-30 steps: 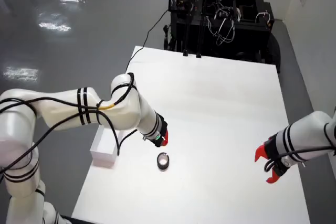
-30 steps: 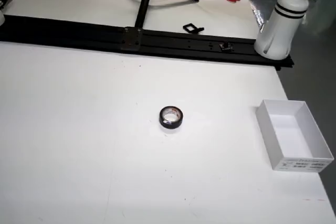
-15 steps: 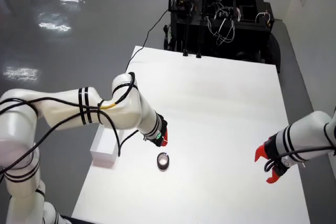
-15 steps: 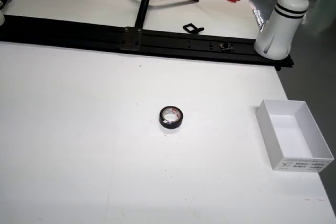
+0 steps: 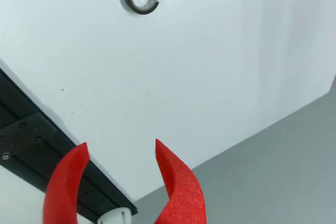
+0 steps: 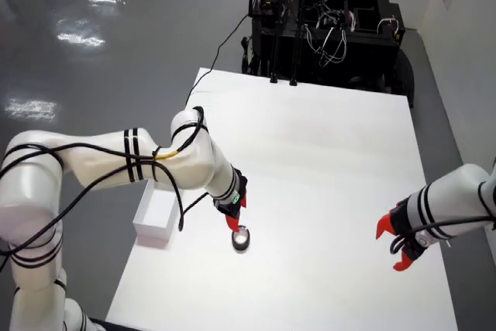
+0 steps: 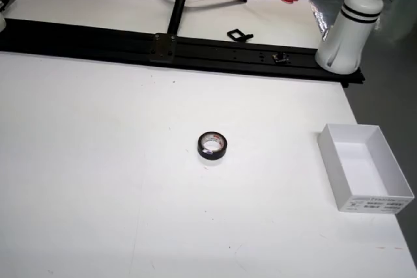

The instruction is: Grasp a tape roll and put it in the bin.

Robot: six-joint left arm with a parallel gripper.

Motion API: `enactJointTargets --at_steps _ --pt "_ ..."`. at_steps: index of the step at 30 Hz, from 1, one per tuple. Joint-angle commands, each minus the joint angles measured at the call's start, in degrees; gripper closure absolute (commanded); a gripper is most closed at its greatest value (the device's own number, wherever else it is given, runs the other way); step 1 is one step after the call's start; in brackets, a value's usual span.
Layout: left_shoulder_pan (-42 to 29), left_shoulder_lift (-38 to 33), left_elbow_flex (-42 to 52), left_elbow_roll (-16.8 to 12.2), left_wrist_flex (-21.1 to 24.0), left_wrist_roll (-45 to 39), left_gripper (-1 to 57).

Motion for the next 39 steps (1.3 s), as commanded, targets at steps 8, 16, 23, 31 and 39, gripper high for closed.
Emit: enactJointTargets --at_steps 8,16,23,31,39 --pt "7.3 14.7 -0.8 0.1 -11.8 -1.2 29.7" --pt "11.3 22.0 -0.7 0.3 -17.8 -3.9 30.3" --pt "12.6 26.9 -0.7 0.4 -21.8 -5.4 29.5" --pt "12.9 31.6 0.1 0.3 -24.6 -6.8 29.2" --pt "12.6 31.5 2.4 0.4 -25.7 -7.6 29.8"
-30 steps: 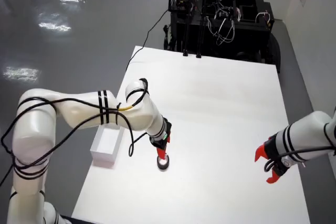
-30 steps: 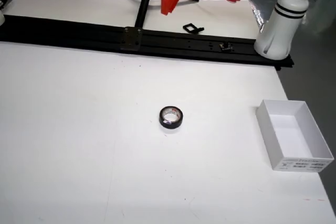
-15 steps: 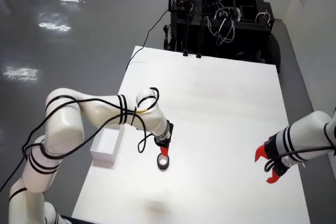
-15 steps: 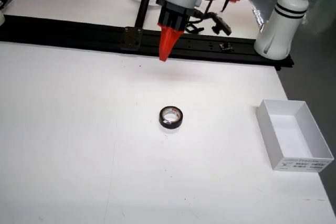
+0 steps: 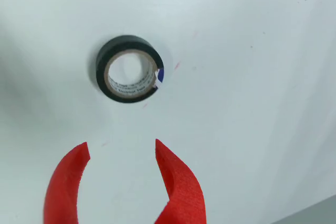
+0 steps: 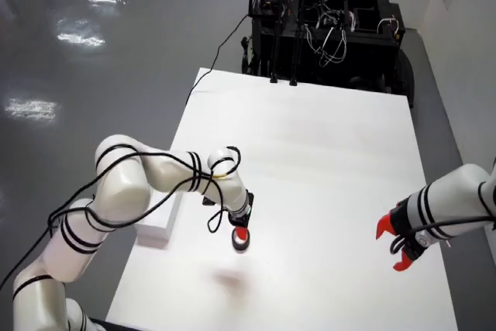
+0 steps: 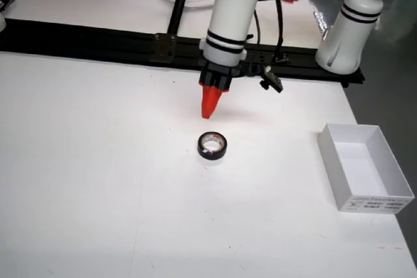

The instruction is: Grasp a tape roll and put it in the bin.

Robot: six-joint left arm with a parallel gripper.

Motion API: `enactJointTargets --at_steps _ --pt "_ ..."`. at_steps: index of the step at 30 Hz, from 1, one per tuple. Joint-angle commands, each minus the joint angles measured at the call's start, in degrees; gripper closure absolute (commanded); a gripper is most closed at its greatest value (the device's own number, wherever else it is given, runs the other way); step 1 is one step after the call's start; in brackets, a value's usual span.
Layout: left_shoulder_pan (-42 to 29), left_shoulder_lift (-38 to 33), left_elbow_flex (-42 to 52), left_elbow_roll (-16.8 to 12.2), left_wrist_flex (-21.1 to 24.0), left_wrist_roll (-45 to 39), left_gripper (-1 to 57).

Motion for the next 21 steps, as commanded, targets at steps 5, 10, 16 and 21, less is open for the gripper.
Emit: enactJointTargets --at_steps 5,10,16,21 --pt "0.3 5.0 5.3 -0.1 -5.7 -3.4 30.4" --pt "-0.1 4.4 7.9 -0.1 -6.6 -4.1 30.9" --pt "-0.1 4.3 7.9 -0.1 -7.2 -4.3 32.2" --pt "-0.3 4.3 7.9 -0.1 -7.6 -4.4 33.2"
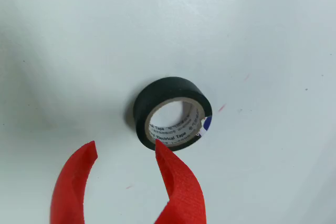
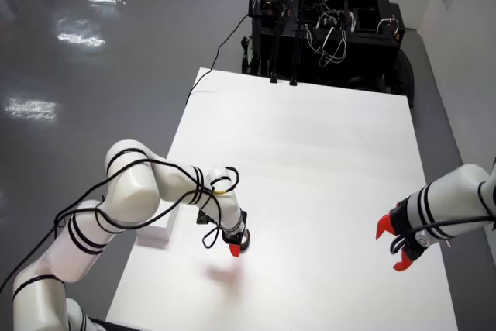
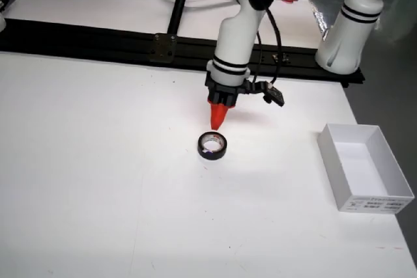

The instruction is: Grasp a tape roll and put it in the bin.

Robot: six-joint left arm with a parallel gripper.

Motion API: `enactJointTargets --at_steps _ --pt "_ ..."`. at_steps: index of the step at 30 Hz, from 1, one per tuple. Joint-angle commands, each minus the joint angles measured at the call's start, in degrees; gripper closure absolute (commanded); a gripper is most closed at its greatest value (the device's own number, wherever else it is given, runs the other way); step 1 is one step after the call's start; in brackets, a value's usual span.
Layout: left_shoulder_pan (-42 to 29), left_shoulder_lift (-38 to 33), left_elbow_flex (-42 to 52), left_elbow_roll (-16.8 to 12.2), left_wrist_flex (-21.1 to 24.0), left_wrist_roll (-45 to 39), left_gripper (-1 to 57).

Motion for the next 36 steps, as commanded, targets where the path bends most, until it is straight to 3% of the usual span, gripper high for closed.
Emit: enactJointTargets --at_steps 1,17,36 --pt "-0.5 0.4 2.3 0.0 -2.3 -1.2 33.2" --pt "0.1 1.2 2.3 0.0 -5.1 -1.6 33.2" --pt "-1.3 5.0 -4.8 0.2 -3.7 -1.6 33.5"
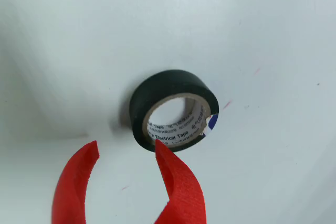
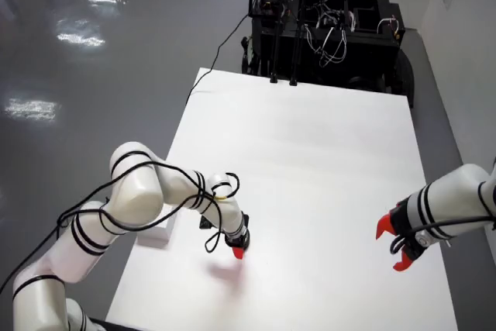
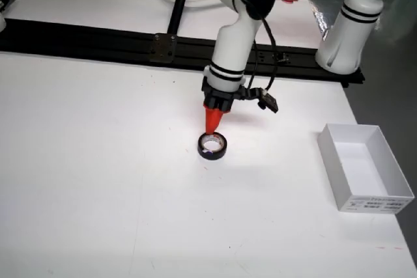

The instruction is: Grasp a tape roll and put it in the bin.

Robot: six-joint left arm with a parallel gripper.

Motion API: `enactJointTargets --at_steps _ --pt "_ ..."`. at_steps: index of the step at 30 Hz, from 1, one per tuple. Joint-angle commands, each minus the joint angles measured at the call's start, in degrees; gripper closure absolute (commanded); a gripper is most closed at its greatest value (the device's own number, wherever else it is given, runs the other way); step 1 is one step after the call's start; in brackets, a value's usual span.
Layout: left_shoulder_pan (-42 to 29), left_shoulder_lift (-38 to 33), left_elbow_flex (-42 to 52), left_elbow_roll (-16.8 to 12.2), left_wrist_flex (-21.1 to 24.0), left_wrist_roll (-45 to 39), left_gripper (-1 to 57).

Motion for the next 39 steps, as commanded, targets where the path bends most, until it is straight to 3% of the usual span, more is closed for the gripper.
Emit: enactJointTargets --at_steps 1,11,39 --pt "-0.9 3.2 -5.6 0.2 1.0 -0.1 33.6" --pt "0.6 3.6 -6.6 0.7 0.7 -0.1 33.7" --pt "2.0 5.1 -9.7 0.1 6.7 -0.1 33.7"
